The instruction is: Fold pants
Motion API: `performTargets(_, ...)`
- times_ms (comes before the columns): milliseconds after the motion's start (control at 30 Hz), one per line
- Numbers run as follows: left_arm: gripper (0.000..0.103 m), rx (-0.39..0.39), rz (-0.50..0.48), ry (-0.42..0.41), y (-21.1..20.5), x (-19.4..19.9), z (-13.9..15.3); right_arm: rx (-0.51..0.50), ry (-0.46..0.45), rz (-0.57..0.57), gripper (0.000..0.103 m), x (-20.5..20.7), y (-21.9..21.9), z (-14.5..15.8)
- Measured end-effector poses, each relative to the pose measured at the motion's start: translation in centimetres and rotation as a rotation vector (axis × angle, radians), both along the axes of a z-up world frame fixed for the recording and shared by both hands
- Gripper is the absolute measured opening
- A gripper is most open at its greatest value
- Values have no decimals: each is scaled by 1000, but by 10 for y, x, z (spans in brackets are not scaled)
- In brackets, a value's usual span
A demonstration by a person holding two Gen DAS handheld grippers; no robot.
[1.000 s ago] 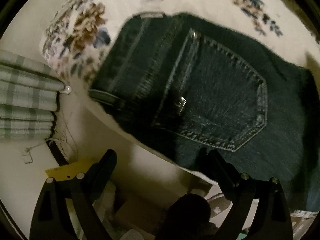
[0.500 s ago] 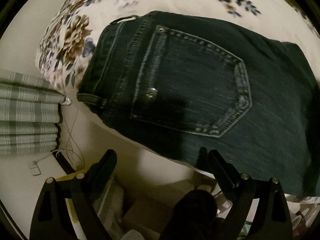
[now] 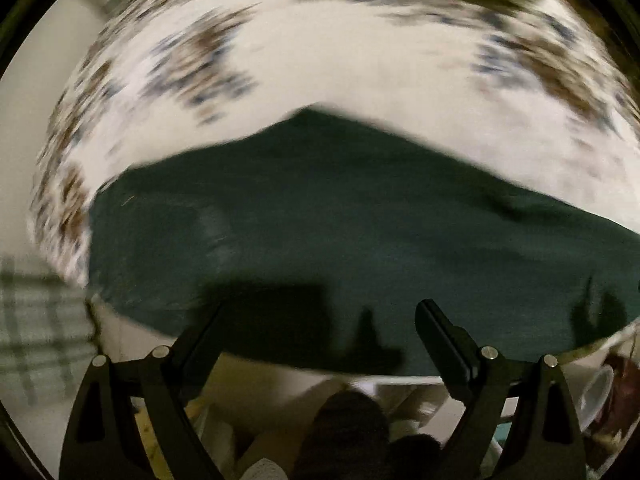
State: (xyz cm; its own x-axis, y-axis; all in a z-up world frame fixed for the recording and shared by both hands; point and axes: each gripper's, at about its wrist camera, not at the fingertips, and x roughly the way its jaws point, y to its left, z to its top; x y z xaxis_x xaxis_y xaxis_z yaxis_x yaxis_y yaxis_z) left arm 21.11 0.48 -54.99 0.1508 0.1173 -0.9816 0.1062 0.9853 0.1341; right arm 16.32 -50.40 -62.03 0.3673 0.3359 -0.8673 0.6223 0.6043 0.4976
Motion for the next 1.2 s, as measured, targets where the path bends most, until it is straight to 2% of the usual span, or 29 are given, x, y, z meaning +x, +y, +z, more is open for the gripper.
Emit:
performTargets(133,94,-49,-90,4,-68,3,-17,27,-34,-371,59,-103,-125,-17)
performTargets(233,94,-61,-112,32,-99,6,-43,52,-103,-516,59,-143,-190,-43)
performTargets(333,94,-35,-108,65,-108,5,-72,84,-160,-544,59,-149,-212,-75)
performTargets(367,94,-51,-81,84,-104,4,-81,101,-189,-546,59,-150,-220,-84)
performTargets(400,95,-75,-55,83,-99,4,-85,118,-241,-552,59,-150,-228,-91)
performTargets(433,102,-91,-32,76,-94,5,-86,122,-281,-553,59,-145,-220,-96)
performTargets(500,103,-123,0,79,-86,7,-90,134,-352,-556,59,-142,-231,-101)
performTargets(600,103,-123,-2,62,-83,8,-91,152,-416,-573,58,-134,-230,-111)
performTargets(667,103,-126,4,42,-82,5,-92,162,-421,-582,44,-125,-237,-113)
performTargets(700,103,-129,6,27,-81,1,-91,161,-405,-567,21,-118,-241,-115)
performTargets(733,103,-132,8,14,-82,-4,-91,146,-390,-559,9,-111,-236,-116)
performTargets(867,103,-131,16,18,-83,-7,-88,82,-378,-531,8,-90,-221,-89)
performTargets(1000,103,-183,67,11,-77,-1,-71,20,-419,-458,8,-86,-195,-25)
performTargets(1100,103,-223,94,-24,-63,-5,-46,-37,-446,-351,8,-70,-152,26)
performTargets(1200,103,-250,114,-60,-38,-13,-17,-73,-451,-241,8,-49,-92,61)
